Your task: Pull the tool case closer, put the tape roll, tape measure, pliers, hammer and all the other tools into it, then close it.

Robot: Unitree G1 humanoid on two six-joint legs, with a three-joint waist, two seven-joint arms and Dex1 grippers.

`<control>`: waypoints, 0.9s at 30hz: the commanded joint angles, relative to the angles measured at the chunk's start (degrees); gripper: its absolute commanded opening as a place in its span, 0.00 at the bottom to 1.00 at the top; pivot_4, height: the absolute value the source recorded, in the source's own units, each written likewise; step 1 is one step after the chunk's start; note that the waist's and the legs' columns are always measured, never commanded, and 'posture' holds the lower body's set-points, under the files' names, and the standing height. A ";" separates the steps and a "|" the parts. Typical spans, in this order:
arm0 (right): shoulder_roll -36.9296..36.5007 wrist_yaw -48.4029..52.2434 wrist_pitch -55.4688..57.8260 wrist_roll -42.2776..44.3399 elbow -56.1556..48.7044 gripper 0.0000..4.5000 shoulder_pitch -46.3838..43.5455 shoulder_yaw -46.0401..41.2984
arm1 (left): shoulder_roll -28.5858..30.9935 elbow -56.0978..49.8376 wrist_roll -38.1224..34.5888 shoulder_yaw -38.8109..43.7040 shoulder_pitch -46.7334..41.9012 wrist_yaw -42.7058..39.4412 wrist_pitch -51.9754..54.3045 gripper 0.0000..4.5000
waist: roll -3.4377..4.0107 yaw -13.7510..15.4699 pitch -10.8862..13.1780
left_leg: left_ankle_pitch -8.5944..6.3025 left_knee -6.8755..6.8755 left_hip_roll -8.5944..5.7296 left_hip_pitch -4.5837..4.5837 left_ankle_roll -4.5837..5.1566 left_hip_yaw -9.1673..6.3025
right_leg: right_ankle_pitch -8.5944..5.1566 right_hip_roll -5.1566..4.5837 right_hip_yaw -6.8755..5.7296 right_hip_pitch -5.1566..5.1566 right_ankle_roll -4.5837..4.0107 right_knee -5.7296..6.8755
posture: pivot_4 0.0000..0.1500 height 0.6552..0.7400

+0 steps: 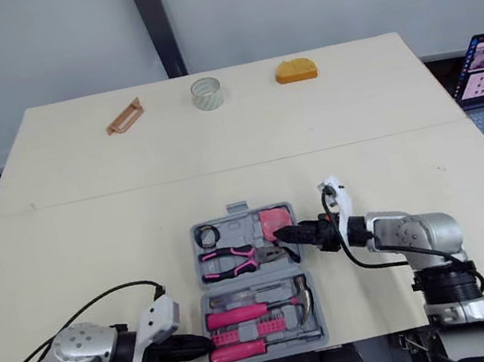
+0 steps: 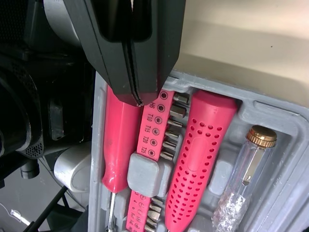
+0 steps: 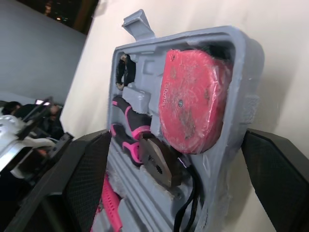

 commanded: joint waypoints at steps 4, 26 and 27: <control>-1.76 5.11 -2.76 1.50 -3.13 0.97 0.56 2.65 | 0.18 3.52 2.62 0.11 0.26 2.06 1.36 0.00 | 0.00 -0.04 0.00 | 0.01 -0.05 0.00 0.04 -0.01 0.02 | 0.00 0.00 0.01 0.00 0.00 0.00 | 1.00 1.00; -9.32 15.24 -2.80 7.24 -10.38 0.97 -3.12 5.03 | -4.22 -2.96 -4.38 6.84 0.25 5.85 9.98 0.00 | -0.01 0.47 0.01 | 0.01 -0.04 0.00 0.06 -0.01 0.10 | 0.00 0.00 0.09 0.01 0.00 -0.04 | 1.00 1.00; -10.10 15.79 -2.35 7.84 -11.15 0.97 -2.96 5.09 | -3.92 -3.62 -5.32 8.40 0.70 5.97 10.68 0.00 | -0.02 0.49 0.01 | 0.01 -0.05 0.01 0.05 -0.01 0.10 | 0.00 0.00 0.08 0.00 0.00 -0.06 | 1.00 1.00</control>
